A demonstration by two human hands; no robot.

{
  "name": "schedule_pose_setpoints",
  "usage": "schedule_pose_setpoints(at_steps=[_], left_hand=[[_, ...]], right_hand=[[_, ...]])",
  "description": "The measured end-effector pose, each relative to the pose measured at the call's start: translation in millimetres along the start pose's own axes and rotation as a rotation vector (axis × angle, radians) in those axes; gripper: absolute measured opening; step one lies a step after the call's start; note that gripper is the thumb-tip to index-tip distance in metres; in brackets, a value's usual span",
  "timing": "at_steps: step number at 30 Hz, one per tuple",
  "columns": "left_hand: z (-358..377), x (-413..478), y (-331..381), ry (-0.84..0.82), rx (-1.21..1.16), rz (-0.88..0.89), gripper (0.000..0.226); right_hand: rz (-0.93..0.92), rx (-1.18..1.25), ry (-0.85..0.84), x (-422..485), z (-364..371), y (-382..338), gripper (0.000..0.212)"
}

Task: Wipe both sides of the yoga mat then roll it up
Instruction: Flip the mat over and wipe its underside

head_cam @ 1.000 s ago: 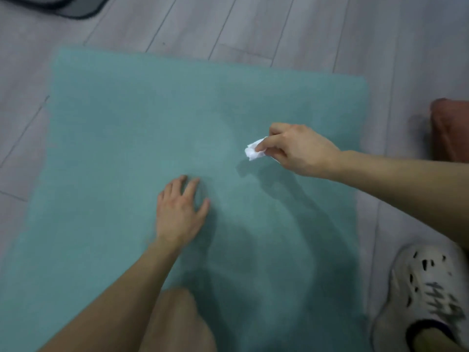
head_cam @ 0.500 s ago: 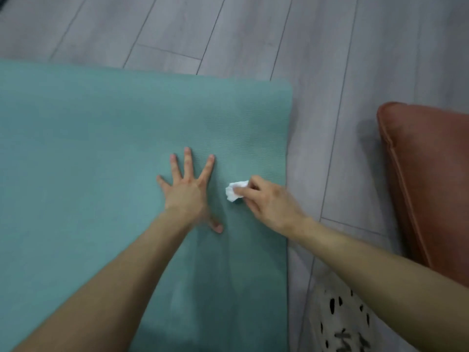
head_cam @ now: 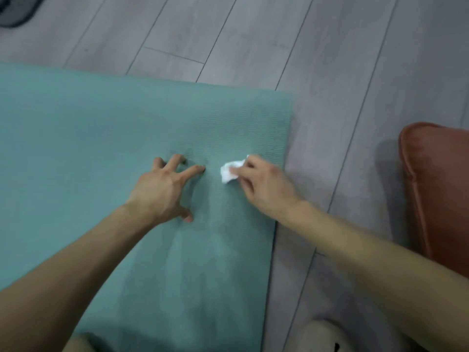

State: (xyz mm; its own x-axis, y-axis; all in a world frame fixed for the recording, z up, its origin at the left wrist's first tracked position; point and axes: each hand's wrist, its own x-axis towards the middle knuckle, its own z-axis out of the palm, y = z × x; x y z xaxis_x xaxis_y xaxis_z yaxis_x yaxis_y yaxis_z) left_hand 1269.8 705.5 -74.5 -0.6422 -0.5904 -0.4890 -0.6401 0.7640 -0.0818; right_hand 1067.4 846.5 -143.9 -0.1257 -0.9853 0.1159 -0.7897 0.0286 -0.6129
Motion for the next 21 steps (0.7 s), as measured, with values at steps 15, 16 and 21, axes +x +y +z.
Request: schedule_pose_setpoints(at_steps=[15, 16, 21], left_hand=[[1, -5, 2, 0.019, -0.030, -0.069, 0.137], [2, -4, 2, 0.022, -0.030, -0.073, 0.137], [2, -4, 5, 0.041, -0.039, -0.081, 0.137]], right_hand=[[0.098, -0.112, 0.208, 53, -23, 32, 0.032], [0.044, -0.057, 0.133, 26, -9, 16, 0.031], [-0.232, -0.110, -0.082, 21, -15, 10, 0.033]])
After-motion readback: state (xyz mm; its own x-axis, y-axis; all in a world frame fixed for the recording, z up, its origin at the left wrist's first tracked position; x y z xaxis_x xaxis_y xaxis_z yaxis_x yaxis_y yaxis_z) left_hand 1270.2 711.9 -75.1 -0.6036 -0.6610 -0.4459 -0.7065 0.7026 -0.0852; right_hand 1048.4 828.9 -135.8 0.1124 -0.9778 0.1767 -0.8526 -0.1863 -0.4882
